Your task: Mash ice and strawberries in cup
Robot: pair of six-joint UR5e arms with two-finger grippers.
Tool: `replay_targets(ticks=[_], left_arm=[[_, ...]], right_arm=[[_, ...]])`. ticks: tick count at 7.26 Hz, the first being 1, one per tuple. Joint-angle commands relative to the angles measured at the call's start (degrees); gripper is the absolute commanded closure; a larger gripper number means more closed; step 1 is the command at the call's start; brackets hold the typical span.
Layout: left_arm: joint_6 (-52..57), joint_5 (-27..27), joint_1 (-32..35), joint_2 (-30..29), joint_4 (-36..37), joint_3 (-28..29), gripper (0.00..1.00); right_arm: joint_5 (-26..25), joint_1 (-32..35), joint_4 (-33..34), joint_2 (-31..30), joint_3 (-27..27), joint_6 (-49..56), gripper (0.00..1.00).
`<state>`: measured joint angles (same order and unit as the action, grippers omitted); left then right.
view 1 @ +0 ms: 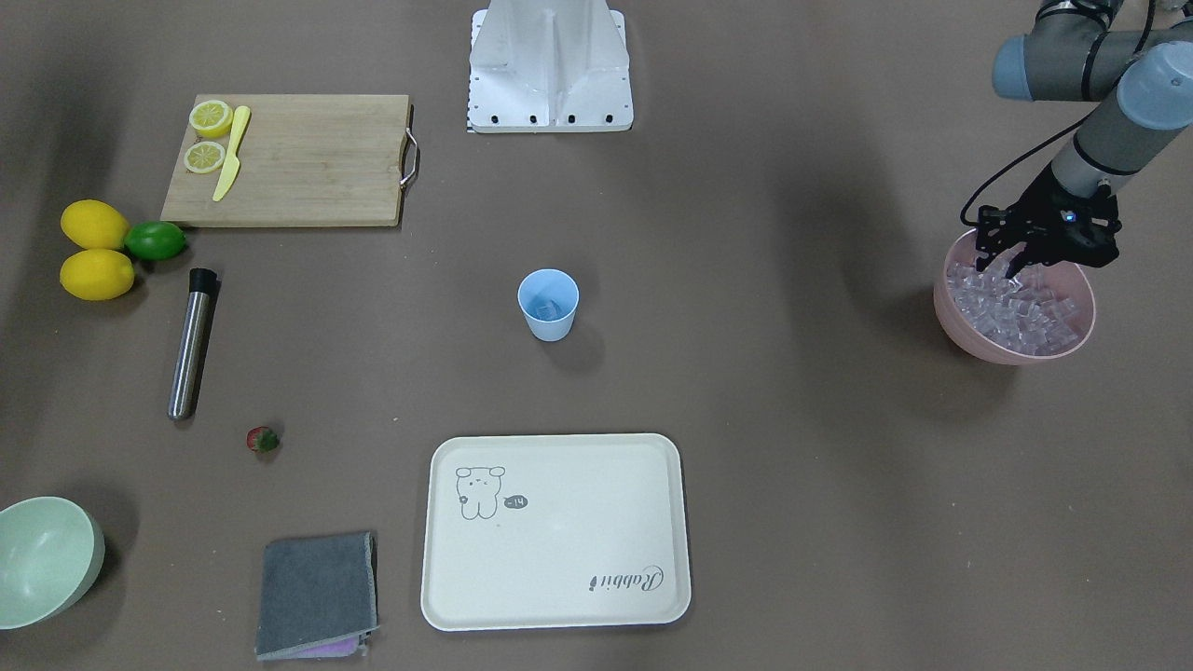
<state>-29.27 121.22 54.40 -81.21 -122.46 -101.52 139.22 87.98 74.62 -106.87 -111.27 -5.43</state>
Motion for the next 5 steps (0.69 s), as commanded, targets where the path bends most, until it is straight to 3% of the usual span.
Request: replay_targets(ticks=[1,5], left_arm=[[0.09,0.07,0.44,0.09,0.12,-0.70,1.00],[0.00,2.53,3.85,-4.10,0.12,-1.93,1.00]], right_arm=[[0.00,0.00,0.00,0.00,0.00,-0.02,0.00],[0.09,0.00,0.00,0.26,0.00,0.07,0.00]])
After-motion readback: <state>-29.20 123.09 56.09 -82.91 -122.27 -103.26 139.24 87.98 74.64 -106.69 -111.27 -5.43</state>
